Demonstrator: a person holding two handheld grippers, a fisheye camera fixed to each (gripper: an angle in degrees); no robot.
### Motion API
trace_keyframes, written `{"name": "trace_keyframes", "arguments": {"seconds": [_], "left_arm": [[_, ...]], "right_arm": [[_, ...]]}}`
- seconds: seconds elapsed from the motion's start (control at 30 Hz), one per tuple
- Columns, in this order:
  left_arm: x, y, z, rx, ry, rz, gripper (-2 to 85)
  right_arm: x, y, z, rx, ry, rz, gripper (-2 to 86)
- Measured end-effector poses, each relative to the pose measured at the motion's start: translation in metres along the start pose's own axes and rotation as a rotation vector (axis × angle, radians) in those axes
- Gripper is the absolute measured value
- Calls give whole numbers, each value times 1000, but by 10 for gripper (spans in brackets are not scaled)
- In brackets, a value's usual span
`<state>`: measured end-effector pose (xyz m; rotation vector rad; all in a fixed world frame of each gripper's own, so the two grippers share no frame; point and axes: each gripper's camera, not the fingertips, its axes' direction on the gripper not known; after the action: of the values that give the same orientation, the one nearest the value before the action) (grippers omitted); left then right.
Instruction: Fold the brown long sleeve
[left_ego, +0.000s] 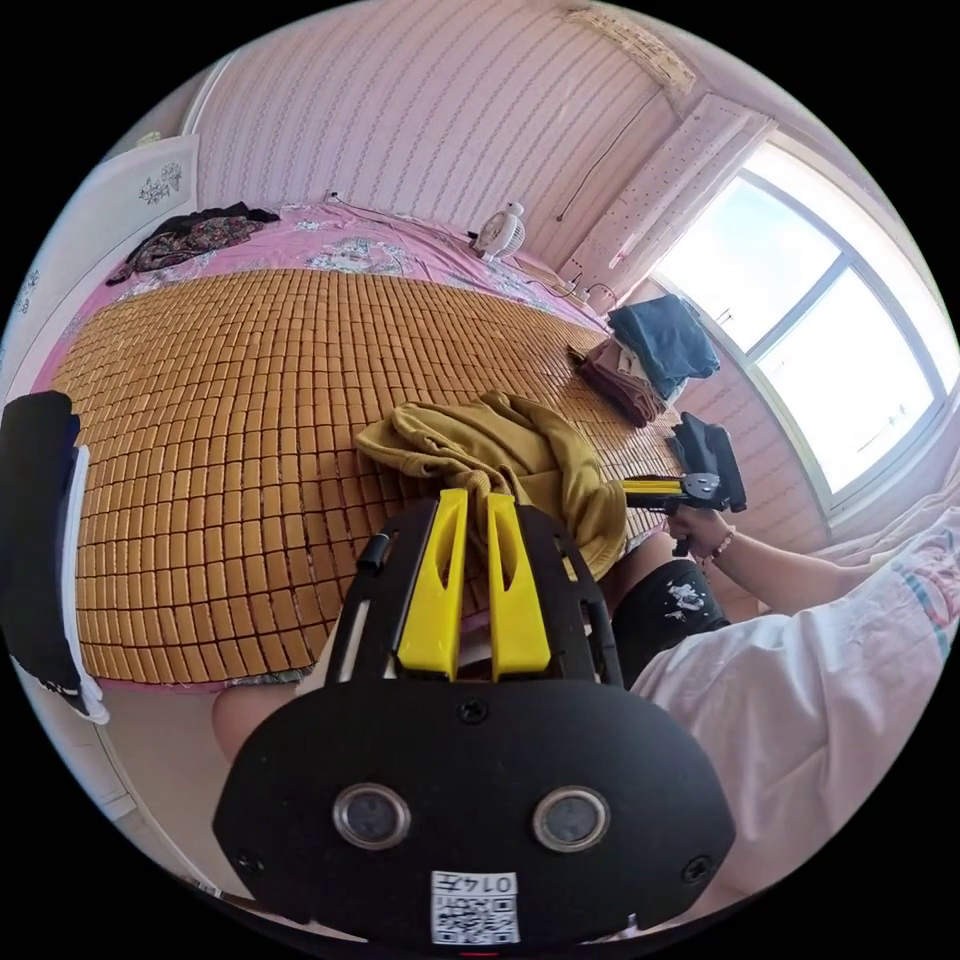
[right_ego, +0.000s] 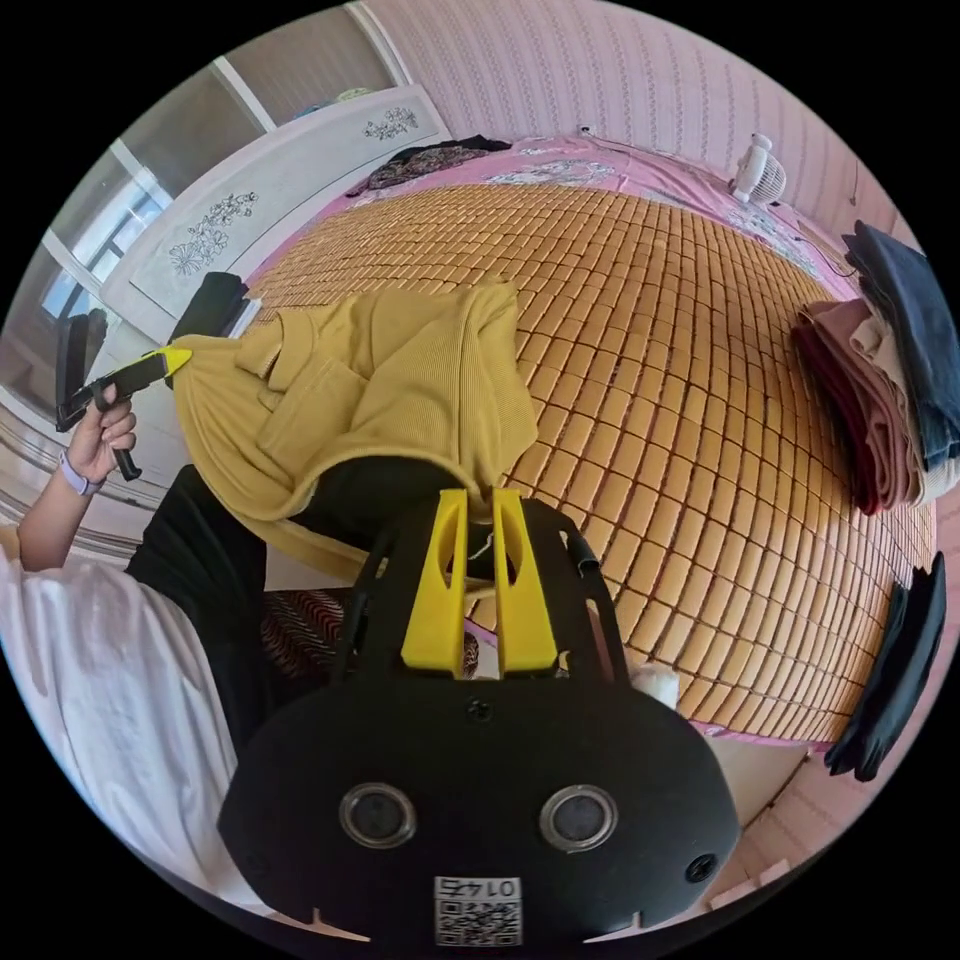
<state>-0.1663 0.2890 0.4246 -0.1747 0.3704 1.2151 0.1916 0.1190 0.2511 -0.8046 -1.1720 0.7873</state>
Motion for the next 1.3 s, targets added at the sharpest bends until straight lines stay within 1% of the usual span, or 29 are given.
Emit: {"name": "trace_keyframes", "arguments": {"seconds": [0.1, 0.17, 0.2, 0.23, 0.27, 0.3, 0.33, 0.37, 0.4, 0.43, 0.5, 0.53, 0.57, 0.6, 0.63, 0.67, 0.7, 0.73, 0.77, 0.8, 0.83, 0.87, 0.9, 0.97, 1.03, 1.1, 1.17, 1.27, 1.3], "left_arm": [[1, -24, -19, 53, -32, 68, 37], [0, -50, -33, 99, -39, 106, 36], [1, -72, -44, 138, -42, 132, 36], [2, -83, -51, 162, -44, 145, 36], [7, -105, -68, 229, -42, 169, 35], [15, -121, -88, 325, -19, 205, 35], [19, -127, -99, 379, -2, 228, 35], [29, -136, -121, 478, 25, 268, 35], [37, -137, -139, 556, 27, 306, 35], [41, -136, -146, 583, 25, 321, 36], [48, -119, -156, 601, 58, 351, 38], [48, -112, -154, 591, 83, 358, 38], [46, -97, -144, 542, 116, 357, 38], [40, -80, -125, 457, 122, 324, 39], [36, -70, -113, 401, 121, 294, 39], [24, -51, -81, 264, 139, 194, 39], [8, -30, -45, 120, 179, 62, 39], [1, -19, -28, 55, 192, 5, 39], [-11, 3, 1, -54, 194, -107, 39], [-22, 20, 19, -125, 202, -195, 40], [-26, 26, 26, -155, 206, -234, 40], [-32, 35, 34, -187, 198, -304, 40], [-34, 38, 35, -177, 206, -332, 40], [-33, 33, 31, -162, 211, -323, 40], [-29, 25, 28, -163, 188, -292, 40], [-25, 18, 25, -161, 170, -274, 40], [-24, 17, 27, -166, 165, -282, 41], [-28, 17, 30, -220, 140, -338, 45], [-31, 17, 30, -248, 121, -370, 47]], "right_arm": [[14, -15, -38, 91, 16, 6, 14], [38, -29, -96, 259, 13, 59, 10], [44, -32, -113, 312, 7, 78, 9], [57, -37, -149, 428, -11, 108, 9], [66, -39, -184, 540, -25, 126, 8], [69, -40, -200, 582, -25, 131, 8], [71, -40, -226, 646, 4, 125, 7], [68, -34, -249, 733, 26, 94, 7], [66, -29, -258, 766, 34, 70, 6], [59, -19, -272, 813, 69, 20, 5], [44, 0, -280, 822, 161, -42, 4], [34, 14, -275, 784, 243, -74, 4], [26, 28, -261, 715, 317, -95, 4], [24, 35, -251, 668, 347, -99, 4], [25, 47, -223, 545, 380, -87, 6], [35, 57, -186, 395, 349, -32, 8], [42, 62, -167, 308, 310, 9, 9], [55, 73, -128, 132, 245, 89, 10], [64, 84, -98, 18, 227, 171, 11], [66, 88, -88, -18, 226, 205, 12], [70, 94, -74, -45, 217, 248, 17], [74, 96, -69, -34, 183, 286, 27], [76, 95, -67, -26, 154, 305, 34], [88, 85, -63, 4, 36, 358, 74], [95, 73, -56, -17, -10, 366, 91], [101, 60, -45, -60, -24, 368, 98], [108, 45, -27, -148, -42, 365, 100], [115, 37, -12, -237, -40, 371, 95], [115, 36, -12, -239, -27, 368, 92]]}}
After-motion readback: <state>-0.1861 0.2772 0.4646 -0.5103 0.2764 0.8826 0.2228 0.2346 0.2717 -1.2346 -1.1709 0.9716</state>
